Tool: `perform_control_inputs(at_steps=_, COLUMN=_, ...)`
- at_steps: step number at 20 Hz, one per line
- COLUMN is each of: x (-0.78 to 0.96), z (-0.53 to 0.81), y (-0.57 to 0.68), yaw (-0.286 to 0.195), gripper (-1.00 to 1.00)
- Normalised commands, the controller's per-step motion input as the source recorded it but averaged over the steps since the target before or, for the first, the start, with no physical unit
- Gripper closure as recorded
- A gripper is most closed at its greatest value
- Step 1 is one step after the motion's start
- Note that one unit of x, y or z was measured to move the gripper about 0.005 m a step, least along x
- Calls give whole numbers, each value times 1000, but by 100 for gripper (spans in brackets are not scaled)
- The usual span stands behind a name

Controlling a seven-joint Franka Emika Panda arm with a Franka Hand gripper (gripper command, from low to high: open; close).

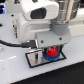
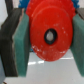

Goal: Insert the blue gear onto the right peg, followed by the red gear

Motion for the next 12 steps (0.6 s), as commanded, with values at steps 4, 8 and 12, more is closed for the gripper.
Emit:
perform_control_inputs(at_steps=4, x=1, z=516, y=137, yaw=0, gripper=-100)
perform_control_inputs(at_steps=8, x=-3, z=666, y=150, yaw=0, gripper=-100)
perform_control_inputs(at_steps=12, x=-12, z=409, y=30, yaw=0, gripper=-100)
